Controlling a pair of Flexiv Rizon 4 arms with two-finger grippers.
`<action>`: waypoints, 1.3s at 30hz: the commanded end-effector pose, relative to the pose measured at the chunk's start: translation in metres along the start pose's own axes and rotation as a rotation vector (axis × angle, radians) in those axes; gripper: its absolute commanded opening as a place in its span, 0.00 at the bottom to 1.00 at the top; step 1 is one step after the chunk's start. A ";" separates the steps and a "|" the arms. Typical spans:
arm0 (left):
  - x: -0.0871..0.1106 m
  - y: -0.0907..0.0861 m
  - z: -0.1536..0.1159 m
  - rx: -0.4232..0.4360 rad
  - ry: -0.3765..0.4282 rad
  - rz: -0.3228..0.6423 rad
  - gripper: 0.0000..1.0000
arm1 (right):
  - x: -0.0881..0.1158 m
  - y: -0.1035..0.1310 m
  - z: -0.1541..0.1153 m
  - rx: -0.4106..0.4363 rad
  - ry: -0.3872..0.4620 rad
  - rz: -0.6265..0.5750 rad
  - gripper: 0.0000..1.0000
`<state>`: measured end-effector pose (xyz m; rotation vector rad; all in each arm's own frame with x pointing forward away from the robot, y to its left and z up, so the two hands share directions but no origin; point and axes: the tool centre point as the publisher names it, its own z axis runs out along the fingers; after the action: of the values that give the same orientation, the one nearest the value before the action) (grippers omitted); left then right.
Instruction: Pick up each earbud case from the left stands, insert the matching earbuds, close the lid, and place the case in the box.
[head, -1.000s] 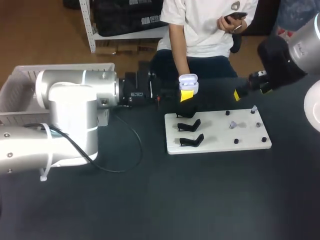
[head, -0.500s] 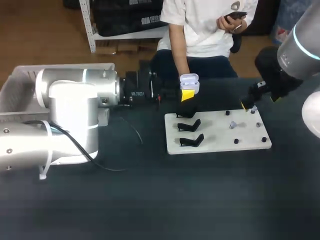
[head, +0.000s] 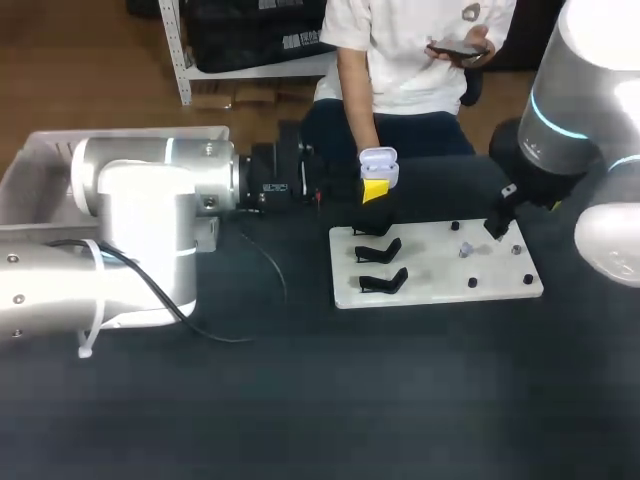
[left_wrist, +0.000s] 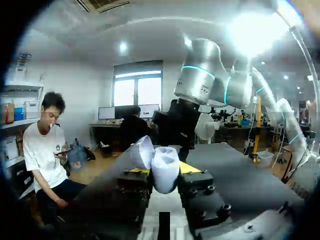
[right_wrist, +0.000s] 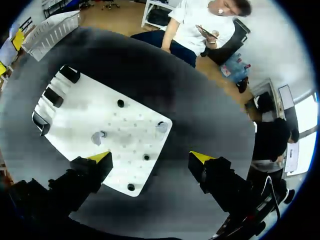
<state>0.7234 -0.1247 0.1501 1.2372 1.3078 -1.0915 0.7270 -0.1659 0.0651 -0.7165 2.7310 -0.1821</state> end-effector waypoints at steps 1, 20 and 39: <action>0.002 -0.001 0.000 -0.006 -0.008 0.005 0.00 | -0.018 -0.007 0.019 -0.030 0.064 0.009 0.95; 0.002 -0.001 0.000 -0.006 -0.008 0.005 0.00 | -0.029 -0.011 0.042 -0.025 0.133 0.049 0.47; 0.002 -0.001 0.000 -0.006 -0.008 0.005 0.00 | -0.028 -0.016 0.055 -0.026 0.152 0.067 0.39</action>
<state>0.7233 -0.1248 0.1499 1.2370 1.3082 -1.0915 0.7732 -0.1681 0.0248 -0.6410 2.8990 -0.1949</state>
